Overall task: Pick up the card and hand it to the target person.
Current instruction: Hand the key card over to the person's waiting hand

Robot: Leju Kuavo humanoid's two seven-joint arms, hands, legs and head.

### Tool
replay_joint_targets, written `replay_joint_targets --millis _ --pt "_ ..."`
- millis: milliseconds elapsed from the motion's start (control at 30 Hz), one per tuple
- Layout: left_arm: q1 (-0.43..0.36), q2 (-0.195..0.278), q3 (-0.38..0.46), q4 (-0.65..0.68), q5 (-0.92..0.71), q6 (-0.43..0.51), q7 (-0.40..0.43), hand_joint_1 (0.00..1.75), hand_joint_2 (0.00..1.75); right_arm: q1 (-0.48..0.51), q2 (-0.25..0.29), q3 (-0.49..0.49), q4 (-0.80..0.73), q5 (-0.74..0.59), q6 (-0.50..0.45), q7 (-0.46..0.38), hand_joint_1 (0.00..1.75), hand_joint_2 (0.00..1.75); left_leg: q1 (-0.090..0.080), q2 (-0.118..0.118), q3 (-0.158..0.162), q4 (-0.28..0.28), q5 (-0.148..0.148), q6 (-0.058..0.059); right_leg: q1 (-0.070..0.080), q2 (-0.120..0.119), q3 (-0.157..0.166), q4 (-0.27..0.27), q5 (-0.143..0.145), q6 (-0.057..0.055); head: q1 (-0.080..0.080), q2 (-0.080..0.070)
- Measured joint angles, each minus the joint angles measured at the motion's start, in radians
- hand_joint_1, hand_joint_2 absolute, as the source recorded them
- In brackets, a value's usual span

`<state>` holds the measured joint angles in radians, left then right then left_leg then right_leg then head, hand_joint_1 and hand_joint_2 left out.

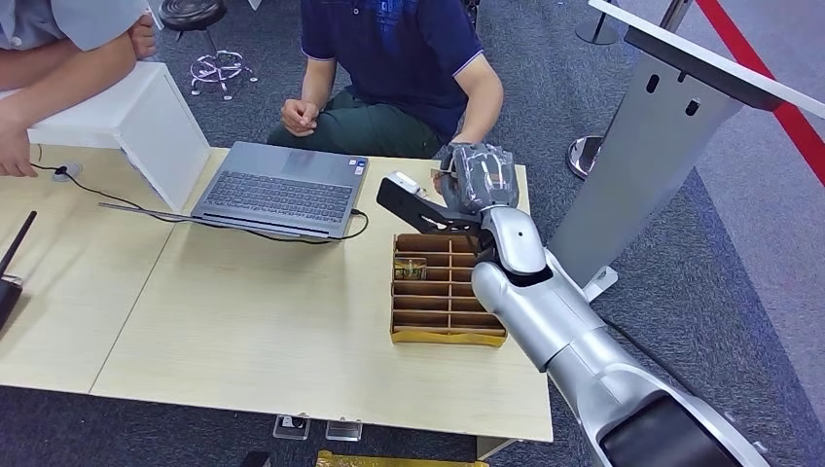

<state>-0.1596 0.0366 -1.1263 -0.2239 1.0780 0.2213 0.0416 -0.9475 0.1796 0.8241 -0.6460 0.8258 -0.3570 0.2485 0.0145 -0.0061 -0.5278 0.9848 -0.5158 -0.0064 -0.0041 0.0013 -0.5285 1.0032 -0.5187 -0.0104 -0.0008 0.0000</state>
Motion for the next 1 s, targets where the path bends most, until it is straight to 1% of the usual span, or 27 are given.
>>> replay_joint_targets --millis 33,67,200,300,433,533,600,700,833,900,1000 --pt "0.001 0.0 0.0 0.0 0.0 -0.004 -0.001 0.0 1.75 -0.002 0.003 0.0 0.007 0.001 0.0 0.0 0.0 1.75 0.0 0.0 0.0 0.0 0.0 0.0 0.0 0.0 0.0 0.0 0.0 0.0 0.0 0.0" --pt "0.002 0.0 -0.001 0.0 -0.001 -0.007 -0.003 0.0 1.75 -0.004 0.006 0.0 0.014 0.002 -0.001 0.0 0.0 1.75 0.0 0.0 0.0 0.0 0.0 0.0 0.0 0.0 0.0 0.0 0.0 0.0 0.0 0.0" --pt "0.003 0.0 -0.004 0.001 0.001 -0.012 -0.013 0.0 0.0 -0.008 0.015 0.0 0.031 -0.002 -0.007 -0.004 0.0 1.75 0.0 0.0 0.0 0.0 0.0 0.0 0.0 0.0 0.0 0.0 0.0 0.0 -0.001 0.0" --pt "0.004 0.0 -0.004 0.002 0.014 -0.004 -0.021 0.0 0.0 -0.008 0.016 -0.001 0.035 -0.03 -0.019 -0.025 0.0 1.75 0.0 0.0 0.0 0.0 0.0 0.0 0.0 0.0 0.0 0.0 0.0 0.0 -0.001 0.0" --pt "0.012 0.001 -0.004 0.005 0.03 0.001 -0.03 0.0 0.0 0.004 0.007 -0.011 0.003 -0.12 -0.033 -0.068 0.0 1.75 0.0 0.0 0.0 0.0 0.0 0.0 0.0 0.0 -0.001 0.0 0.0 0.0 -0.001 0.0" --pt "0.021 0.004 -0.004 0.008 0.042 0.001 -0.04 0.0 0.0 0.039 -0.021 -0.03 -0.067 -0.203 -0.033 -0.093 0.0 1.75 0.0 0.0 0.0 0.0 0.0 0.0 0.0 0.0 -0.001 0.0 0.0 0.0 -0.001 0.0" --pt "0.029 0.006 -0.004 0.01 0.05 0.002 -0.049 0.0 0.0 0.08 -0.053 -0.049 -0.142 -0.258 -0.026 -0.098 0.0 1.75 0.0 0.0 0.0 0.0 0.0 0.0 0.0 0.0 -0.001 0.0 0.0 0.0 -0.001 0.0" --pt "0.039 0.01 -0.004 0.011 0.061 0.003 -0.061 0.0 0.0 0.165 -0.12 -0.085 -0.286 -0.354 0.008 -0.111 0.0 1.75 0.0 0.0 0.0 0.0 0.0 0.0 0.0 0.0 -0.001 -0.001 0.0 0.0 0.0 0.0" --pt "0.052 0.015 0.001 0.013 0.087 0.012 -0.079 0.0 0.0 0.312 -0.219 -0.144 -0.483 -0.502 0.054 -0.159 0.0 1.75 0.0 0.0 0.001 0.001 0.0 0.0 0.0 0.0 -0.001 -0.002 0.0 0.0 -0.001 0.0" --pt "0.057 0.018 0.006 0.014 0.103 0.019 -0.084 0.0 0.0 0.409 -0.272 -0.184 -0.583 -0.597 0.071 -0.193 0.0 1.75 0.0 0.0 0.001 0.001 -0.001 0.0 0.0 -0.001 -0.001 -0.003 0.0 0.0 -0.001 0.0" --pt "0.062 0.022 0.015 0.016 0.116 0.029 -0.08 0.0 0.0 0.588 -0.346 -0.258 -0.721 -0.751 0.095 -0.272 0.0 1.75 0.0 -0.001 0.0 0.0 -0.002 0.0 0.0 -0.001 0.0 -0.003 -0.001 0.001 -0.001 0.0"
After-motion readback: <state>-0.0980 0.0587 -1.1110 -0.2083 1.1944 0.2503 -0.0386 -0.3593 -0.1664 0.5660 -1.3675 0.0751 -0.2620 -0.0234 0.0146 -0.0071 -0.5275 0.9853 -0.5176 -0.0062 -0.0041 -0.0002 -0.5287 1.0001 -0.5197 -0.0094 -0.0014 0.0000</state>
